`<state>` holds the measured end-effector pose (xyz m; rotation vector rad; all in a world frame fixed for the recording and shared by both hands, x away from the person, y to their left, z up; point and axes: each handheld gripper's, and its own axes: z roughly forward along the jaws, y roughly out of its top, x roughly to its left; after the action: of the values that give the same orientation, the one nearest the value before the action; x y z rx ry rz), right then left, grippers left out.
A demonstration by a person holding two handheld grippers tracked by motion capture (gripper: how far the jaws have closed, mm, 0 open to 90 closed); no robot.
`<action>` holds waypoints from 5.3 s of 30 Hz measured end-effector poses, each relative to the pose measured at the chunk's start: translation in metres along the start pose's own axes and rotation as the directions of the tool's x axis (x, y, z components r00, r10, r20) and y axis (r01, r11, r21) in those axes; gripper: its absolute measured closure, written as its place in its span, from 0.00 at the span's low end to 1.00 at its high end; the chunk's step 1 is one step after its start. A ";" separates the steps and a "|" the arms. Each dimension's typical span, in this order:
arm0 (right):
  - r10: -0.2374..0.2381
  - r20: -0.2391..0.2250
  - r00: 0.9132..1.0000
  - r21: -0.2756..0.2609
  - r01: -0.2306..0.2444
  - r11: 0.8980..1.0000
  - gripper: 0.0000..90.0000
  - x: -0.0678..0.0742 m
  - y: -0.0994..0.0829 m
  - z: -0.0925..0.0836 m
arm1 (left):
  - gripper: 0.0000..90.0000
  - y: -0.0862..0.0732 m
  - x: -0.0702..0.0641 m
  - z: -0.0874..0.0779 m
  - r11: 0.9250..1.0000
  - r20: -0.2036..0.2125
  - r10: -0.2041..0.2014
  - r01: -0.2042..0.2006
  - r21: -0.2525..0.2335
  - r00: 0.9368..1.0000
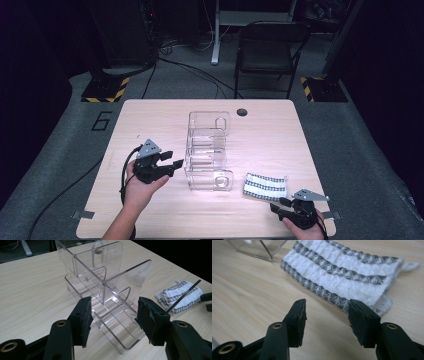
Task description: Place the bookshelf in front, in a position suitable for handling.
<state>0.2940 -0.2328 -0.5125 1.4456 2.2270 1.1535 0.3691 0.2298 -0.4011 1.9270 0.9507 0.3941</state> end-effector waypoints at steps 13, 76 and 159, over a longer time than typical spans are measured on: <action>0.041 0.064 0.997 -0.024 -0.040 0.999 0.48 -0.037 0.031 0.023 | 0.51 -0.002 0.003 0.000 1.000 -0.005 -0.007 0.007 -0.004 1.000; -0.193 0.066 0.979 0.076 0.188 0.979 0.06 -0.008 0.060 0.079 | 0.50 -0.003 0.010 0.000 1.000 0.004 -0.029 0.029 0.005 1.000; -0.436 -0.391 0.810 -0.201 0.388 0.900 0.61 0.087 0.159 0.043 | 0.52 0.013 0.012 0.022 0.999 0.060 -0.040 0.039 0.019 0.997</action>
<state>0.3819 -0.1061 -0.4077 0.6400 2.5299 1.5096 0.3964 0.2216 -0.4027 1.9218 0.9547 0.3038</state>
